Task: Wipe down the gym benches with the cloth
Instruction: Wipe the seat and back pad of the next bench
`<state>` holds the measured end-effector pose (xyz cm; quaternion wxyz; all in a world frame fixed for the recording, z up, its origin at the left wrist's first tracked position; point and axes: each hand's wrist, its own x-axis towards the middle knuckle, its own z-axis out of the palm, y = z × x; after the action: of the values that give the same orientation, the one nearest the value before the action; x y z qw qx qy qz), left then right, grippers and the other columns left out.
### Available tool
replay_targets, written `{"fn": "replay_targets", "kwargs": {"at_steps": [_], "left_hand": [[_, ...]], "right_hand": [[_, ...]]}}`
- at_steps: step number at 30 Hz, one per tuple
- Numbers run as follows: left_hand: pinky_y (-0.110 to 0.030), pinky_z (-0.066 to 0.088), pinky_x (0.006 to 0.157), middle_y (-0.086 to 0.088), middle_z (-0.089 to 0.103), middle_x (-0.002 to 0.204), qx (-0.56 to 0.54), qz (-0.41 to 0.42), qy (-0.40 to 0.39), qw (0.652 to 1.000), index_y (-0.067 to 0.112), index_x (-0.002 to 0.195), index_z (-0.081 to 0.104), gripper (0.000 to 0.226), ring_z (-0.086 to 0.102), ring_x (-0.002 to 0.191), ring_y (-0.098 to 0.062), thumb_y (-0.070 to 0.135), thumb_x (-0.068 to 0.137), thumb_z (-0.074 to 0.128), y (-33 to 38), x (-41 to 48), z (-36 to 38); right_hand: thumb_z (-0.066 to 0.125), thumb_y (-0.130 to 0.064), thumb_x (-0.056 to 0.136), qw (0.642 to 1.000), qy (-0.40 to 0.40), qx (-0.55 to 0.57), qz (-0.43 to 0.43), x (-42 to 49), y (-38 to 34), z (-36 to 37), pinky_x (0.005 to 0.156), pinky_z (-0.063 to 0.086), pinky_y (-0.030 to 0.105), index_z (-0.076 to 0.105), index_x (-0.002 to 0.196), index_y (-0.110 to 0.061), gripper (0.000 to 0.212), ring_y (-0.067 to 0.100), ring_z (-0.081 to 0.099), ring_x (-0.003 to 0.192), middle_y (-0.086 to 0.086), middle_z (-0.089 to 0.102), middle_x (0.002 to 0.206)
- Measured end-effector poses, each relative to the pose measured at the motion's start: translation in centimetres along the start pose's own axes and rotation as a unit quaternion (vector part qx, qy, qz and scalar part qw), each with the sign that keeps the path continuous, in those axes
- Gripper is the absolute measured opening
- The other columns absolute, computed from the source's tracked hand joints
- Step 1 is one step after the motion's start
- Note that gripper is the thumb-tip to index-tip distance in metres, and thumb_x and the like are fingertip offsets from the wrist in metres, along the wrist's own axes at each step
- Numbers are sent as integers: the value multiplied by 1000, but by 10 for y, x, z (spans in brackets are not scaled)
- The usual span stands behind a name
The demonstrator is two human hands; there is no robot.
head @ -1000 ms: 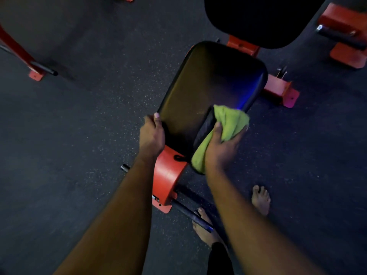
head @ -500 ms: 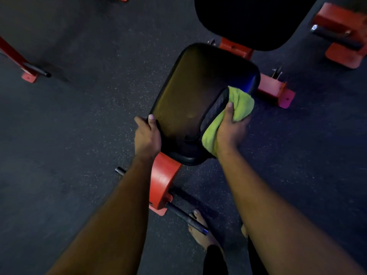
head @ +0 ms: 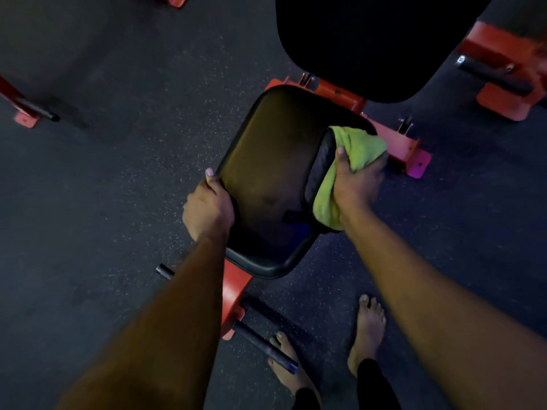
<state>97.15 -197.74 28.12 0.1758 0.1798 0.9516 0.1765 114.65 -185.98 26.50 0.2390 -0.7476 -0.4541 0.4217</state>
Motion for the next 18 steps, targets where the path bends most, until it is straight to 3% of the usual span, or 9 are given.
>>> {"fn": "replay_targets", "kwargs": {"at_steps": [4, 9, 15, 18], "left_hand": [[-46, 41, 90, -30, 60, 120, 3, 0, 7, 1000, 4, 126, 58, 63, 56, 110, -44, 49, 105, 19, 0, 0, 0], [-46, 43, 86, -28, 63, 114, 15, 10, 10, 1000, 11, 127, 59, 61, 59, 104, -44, 50, 104, 18, -2, 3, 1], [-45, 45, 82, -26, 65, 109, 3, 25, 17, 1000, 12, 120, 62, 58, 61, 100, -43, 49, 104, 19, -5, 3, 4], [-45, 44, 83, -27, 64, 111, 1, 17, 12, 1000, 11, 121, 61, 58, 60, 101, -44, 47, 104, 19, -5, 4, 4]], "right_hand": [[51, -62, 92, 984, 5, -161, -71, 28, -16, -1, 107, 36, 48, 6, 159, -19, 91, 40, 32, 138, 19, 20, 157], [38, -61, 97, 931, 11, -332, -150, 42, -42, 8, 108, 29, 54, 18, 155, -18, 75, 39, 24, 143, 18, 20, 159], [36, -58, 98, 887, 32, -402, -224, 46, -56, 28, 110, 24, 51, 34, 148, -17, 64, 35, 28, 141, 14, 35, 152], [38, -57, 97, 863, -16, -407, -298, 49, -80, 56, 110, 24, 48, 38, 146, -20, 62, 32, 35, 137, 10, 41, 148]]}}
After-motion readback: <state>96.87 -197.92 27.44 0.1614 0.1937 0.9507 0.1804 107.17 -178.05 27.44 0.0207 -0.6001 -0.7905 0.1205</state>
